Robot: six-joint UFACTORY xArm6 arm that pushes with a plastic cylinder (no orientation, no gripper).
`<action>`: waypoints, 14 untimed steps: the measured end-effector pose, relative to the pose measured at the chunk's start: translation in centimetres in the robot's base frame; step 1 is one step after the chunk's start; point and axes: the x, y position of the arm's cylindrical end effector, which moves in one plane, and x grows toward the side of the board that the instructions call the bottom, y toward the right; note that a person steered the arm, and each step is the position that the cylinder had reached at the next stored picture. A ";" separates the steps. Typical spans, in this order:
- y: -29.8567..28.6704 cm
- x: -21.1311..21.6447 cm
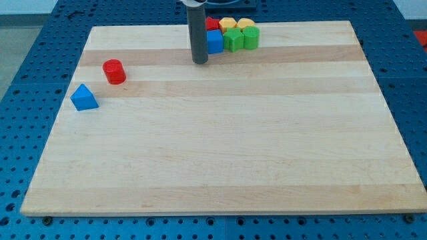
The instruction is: Move the red circle closer to the group of blocks
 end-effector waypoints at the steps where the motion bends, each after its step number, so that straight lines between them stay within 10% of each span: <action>1: 0.7 -1.3; 4: -2.0 0.6; 8: -26.1 0.7; 11: -23.8 5.4; 14: -12.1 0.5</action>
